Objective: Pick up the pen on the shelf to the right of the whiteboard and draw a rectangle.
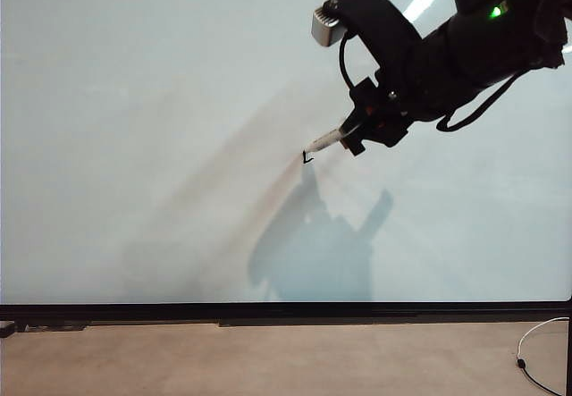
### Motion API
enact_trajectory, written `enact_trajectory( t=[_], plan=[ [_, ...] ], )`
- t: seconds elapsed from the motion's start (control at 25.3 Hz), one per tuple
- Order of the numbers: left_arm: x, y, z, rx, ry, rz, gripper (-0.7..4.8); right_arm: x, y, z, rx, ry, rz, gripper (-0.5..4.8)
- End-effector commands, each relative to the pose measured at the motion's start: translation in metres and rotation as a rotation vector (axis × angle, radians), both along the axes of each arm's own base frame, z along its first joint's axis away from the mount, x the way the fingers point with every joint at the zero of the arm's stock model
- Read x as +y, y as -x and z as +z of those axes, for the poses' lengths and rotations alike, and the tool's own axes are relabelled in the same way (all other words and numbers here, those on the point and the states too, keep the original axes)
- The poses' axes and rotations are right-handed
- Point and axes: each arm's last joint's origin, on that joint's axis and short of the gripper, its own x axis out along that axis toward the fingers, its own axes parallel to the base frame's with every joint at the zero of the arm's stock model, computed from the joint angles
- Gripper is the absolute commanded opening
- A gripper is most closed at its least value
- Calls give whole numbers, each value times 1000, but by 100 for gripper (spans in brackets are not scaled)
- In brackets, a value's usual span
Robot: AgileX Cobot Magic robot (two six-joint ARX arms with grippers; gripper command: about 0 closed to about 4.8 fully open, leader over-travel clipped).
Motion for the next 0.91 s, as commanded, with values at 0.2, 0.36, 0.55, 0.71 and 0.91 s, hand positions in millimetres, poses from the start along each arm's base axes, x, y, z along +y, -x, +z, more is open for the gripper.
enact_trajectory(
  t=[0.2, 0.36, 0.55, 0.71, 0.91],
  plan=[
    [0, 0, 2, -10, -4, -4, -4, -1, -1, 13, -69, -41, -22, -5],
    [0, 0, 2, -9, -4, -4, -4, -1, -1, 14, -72, -43, -22, -5],
    [0, 0, 2, -9, -4, -4, -4, -2, 1, 18, -84, -51, -22, -5],
    [0, 0, 2, -9, -4, -4, -5, -3, 2, 22, -104, -64, -21, -5],
    [0, 0, 2, -9, -4, -4, -4, -3, 3, 27, -120, -75, -21, -5]
  ],
)
